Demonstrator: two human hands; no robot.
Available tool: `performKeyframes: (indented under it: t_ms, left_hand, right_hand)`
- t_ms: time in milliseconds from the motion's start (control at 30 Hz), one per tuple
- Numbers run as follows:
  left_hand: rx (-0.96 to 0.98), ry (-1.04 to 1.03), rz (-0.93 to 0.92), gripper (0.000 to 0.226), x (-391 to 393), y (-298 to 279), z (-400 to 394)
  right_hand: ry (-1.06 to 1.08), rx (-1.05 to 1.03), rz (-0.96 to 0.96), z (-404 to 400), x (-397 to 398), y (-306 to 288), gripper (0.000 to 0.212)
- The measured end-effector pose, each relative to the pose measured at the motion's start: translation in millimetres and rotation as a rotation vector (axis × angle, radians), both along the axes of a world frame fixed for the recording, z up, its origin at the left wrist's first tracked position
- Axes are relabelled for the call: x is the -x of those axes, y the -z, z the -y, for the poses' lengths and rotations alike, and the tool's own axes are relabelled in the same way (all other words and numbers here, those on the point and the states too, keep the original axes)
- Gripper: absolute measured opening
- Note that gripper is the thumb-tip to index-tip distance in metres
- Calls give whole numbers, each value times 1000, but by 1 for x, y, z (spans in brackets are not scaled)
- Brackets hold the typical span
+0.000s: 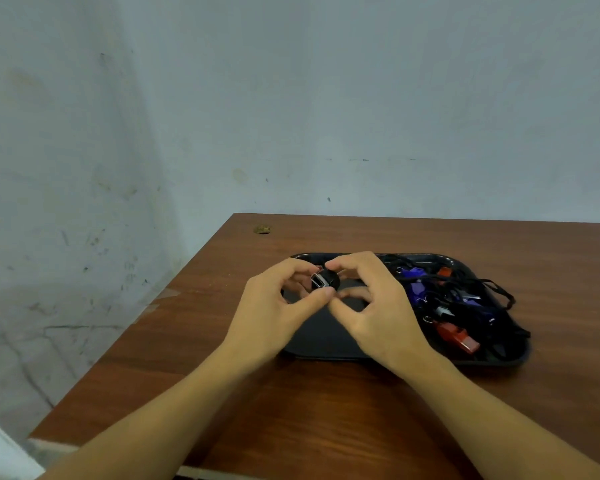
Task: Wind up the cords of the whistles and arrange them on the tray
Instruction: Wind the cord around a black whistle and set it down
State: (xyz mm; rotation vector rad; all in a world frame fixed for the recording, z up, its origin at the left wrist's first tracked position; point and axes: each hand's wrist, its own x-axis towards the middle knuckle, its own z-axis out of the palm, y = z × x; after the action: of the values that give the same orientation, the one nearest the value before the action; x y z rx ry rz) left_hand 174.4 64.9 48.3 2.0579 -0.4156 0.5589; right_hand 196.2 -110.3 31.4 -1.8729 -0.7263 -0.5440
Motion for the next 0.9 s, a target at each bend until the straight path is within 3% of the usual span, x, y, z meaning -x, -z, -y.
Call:
performKeyframes:
  t_ms: [133,267,367,467,567,667,900]
  left_hand:
    - [-178,-23,122,22,-1,-2,-7]
    - [-157,106,-25,22,-5,4,-20]
    - [-70,15,-125,18,-11,8,-19]
    - [-135,-60,-198,11,-19,15,-14]
    - [-204,-92,-280,25,-24,22,-10]
    - [-214,-136,-309,12,-28,25,-8]
    - [-248,-161,-341,21,-27,27,-10]
  right_hand:
    - [17,99,-115,7,-5,1,43]
    - [-20,211,-243,7,-3,6,35]
    - [24,191,-355,0,-4,9,26]
    - [120,317,-397,-3,-10,11,26]
    - [174,408,-429,-1,-16,14,25]
    - [193,374,-485,1,-21,15,44]
    - [211,428,-491,-2,-26,17,34]
